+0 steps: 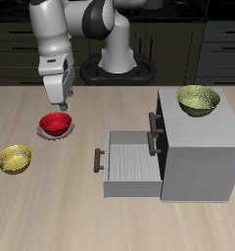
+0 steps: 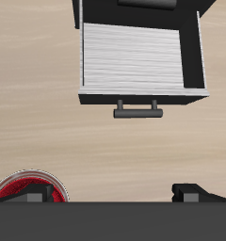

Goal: Place the red bowl on the plate and close the bottom drawer of the white cabinet

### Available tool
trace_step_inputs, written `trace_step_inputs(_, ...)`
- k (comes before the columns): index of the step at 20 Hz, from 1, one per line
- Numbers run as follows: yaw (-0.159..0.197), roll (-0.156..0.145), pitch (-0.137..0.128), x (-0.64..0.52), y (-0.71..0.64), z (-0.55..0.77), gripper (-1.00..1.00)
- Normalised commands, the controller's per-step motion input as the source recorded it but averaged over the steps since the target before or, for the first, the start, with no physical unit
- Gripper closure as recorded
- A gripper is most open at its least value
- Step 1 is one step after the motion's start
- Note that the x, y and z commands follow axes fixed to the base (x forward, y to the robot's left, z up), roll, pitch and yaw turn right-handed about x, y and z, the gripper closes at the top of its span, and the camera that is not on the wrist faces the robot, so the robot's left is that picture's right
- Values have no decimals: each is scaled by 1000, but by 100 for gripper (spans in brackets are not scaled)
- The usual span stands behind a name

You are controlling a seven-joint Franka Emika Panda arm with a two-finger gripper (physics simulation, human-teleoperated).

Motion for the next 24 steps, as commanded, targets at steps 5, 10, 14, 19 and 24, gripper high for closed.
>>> trace_step_inputs(5,-34,-8,-6,102,-24,-64,-100)
trace_step_inputs(10,1,16,-26,172,15,-7,-100)
trace_step_inputs(14,-24,20,-27,273,82,34,-100)
trace_step_inputs(19,0,28,-24,269,170,59,-100)
trace_step_inputs(24,0,38,-2,239,211,21,-100)
